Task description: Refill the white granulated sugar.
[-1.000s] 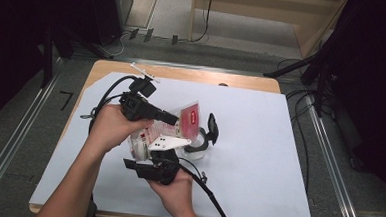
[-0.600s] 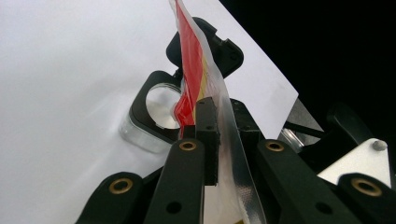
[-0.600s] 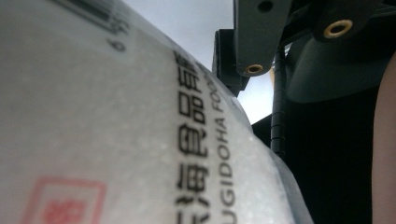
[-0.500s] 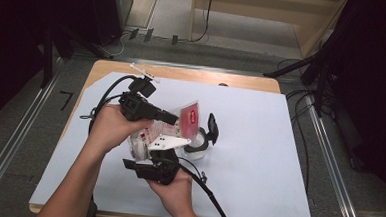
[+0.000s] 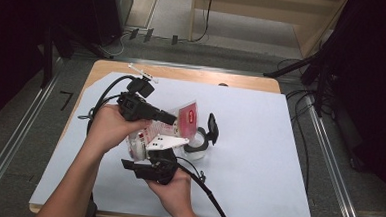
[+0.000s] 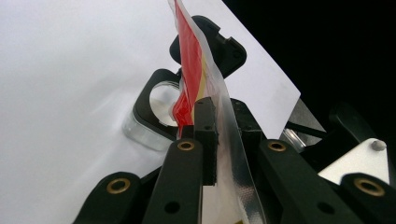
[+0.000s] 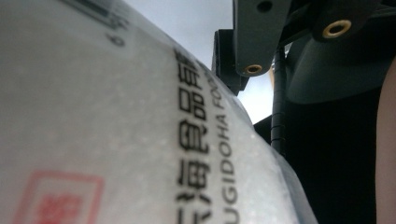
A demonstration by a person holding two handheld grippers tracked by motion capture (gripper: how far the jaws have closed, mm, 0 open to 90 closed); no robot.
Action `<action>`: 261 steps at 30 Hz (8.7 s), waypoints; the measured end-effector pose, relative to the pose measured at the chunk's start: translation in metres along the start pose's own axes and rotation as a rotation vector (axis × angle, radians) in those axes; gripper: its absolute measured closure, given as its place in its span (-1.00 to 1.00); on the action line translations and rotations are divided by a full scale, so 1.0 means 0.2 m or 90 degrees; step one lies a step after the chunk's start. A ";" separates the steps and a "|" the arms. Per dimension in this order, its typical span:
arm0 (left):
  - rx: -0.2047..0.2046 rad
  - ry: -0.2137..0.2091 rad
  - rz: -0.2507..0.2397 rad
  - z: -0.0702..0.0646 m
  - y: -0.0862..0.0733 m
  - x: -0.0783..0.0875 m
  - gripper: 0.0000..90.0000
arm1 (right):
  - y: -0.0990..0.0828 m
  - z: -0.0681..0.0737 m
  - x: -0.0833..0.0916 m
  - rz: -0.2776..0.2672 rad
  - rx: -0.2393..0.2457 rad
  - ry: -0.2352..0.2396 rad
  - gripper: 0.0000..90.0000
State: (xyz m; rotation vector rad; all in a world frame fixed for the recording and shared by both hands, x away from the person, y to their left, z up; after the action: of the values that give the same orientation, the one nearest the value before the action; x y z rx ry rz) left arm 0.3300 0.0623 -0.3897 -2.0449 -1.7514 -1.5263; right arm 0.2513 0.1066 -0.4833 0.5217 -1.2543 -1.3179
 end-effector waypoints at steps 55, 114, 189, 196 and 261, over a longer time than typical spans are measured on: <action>-0.002 0.009 0.006 0.00 -0.01 -0.01 0.89 | 0.00 0.01 -0.01 -0.005 0.023 -0.014 0.41; -0.034 0.037 -0.010 -0.01 0.02 -0.03 0.91 | 0.03 0.00 0.00 -0.005 0.000 -0.035 0.41; 0.045 -0.016 -0.008 0.02 0.03 -0.03 0.85 | 0.02 0.00 0.02 0.014 0.032 -0.046 0.40; 0.047 -0.013 -0.018 0.02 0.04 -0.03 0.85 | 0.04 0.00 0.03 0.009 0.026 -0.048 0.41; 0.017 0.005 -0.025 0.00 0.06 -0.05 0.80 | 0.07 0.00 0.06 -0.009 0.032 -0.075 0.41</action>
State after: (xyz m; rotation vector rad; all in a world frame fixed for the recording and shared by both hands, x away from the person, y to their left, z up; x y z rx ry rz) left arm 0.3401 0.0509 -0.3892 -2.0009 -1.8103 -1.5110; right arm 0.2553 0.0996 -0.4679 0.4957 -1.3860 -1.3477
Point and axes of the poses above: each handheld gripper's, and its own axes: x roughly backward along the jaws, y roughly out of its top, z roughly to its left, the point moved 10 cm from there along -x, roughly forward along the jaws, and after that the axes turned 4 degrees about x, right-handed, at the moved point
